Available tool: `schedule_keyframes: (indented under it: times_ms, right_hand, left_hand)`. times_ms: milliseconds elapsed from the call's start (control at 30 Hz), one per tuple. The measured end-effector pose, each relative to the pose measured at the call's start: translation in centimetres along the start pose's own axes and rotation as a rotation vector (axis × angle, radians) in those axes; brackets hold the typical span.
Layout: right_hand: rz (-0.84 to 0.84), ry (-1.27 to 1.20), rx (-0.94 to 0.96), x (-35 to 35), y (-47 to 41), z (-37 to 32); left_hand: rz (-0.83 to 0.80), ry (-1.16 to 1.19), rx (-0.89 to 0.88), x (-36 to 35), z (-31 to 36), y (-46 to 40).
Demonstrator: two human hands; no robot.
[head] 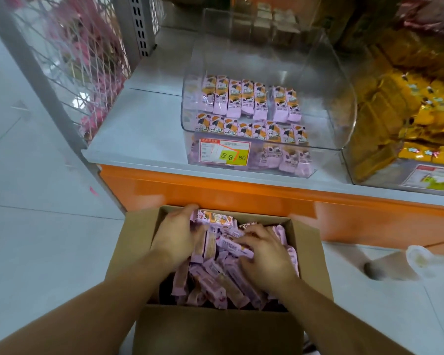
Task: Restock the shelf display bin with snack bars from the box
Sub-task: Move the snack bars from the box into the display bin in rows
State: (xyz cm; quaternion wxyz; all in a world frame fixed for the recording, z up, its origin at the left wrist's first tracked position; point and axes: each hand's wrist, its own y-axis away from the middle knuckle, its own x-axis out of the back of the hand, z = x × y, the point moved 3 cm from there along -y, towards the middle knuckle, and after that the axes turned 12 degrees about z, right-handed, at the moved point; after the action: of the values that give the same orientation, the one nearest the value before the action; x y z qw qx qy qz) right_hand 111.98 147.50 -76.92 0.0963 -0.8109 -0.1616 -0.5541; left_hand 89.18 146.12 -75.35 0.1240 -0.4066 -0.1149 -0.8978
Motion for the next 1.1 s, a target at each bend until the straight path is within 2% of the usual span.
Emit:
schedule_keyframes:
  times_ms: [100,200,333,533,600,700,833,1033,1100]
  right_hand:
    - [0.01,-0.018,0.003,0.4,0.5,0.2]
    - [-0.003,-0.006,0.014,0.9,0.9,-0.1]
    - [-0.025,-0.067,-0.034,2.7,1.1,-0.8]
    - [-0.074,-0.333,-0.163,9.9,1.3,-2.6]
    - [-0.099,-0.424,-0.175,12.9,1.6,-3.8]
    - [-0.096,-0.547,-0.124,17.9,2.5,-5.8]
    - [-0.038,-0.753,-0.1,23.7,4.2,-7.9]
    - [0.121,-0.877,-0.188,27.7,5.8,-8.4]
    - [0.183,-1.088,-0.255,28.3,5.7,-8.4]
  left_hand:
    - [0.07,0.049,0.089,-0.4,0.3,0.0]
    - [0.069,0.121,0.124,-0.3,0.8,0.8]
    - [-0.022,0.227,0.189,1.2,1.5,2.0]
    - [-0.093,0.133,0.22,7.1,4.0,3.8]
    - [-0.169,0.099,0.187,8.9,5.0,4.3]
    - [-0.241,0.267,0.186,11.7,7.5,5.5]
    - [-0.207,0.519,0.196,15.9,10.9,7.5]
    - [-0.203,0.798,0.187,19.9,14.1,10.2]
    - [-0.177,0.894,0.2,20.5,14.4,10.7]
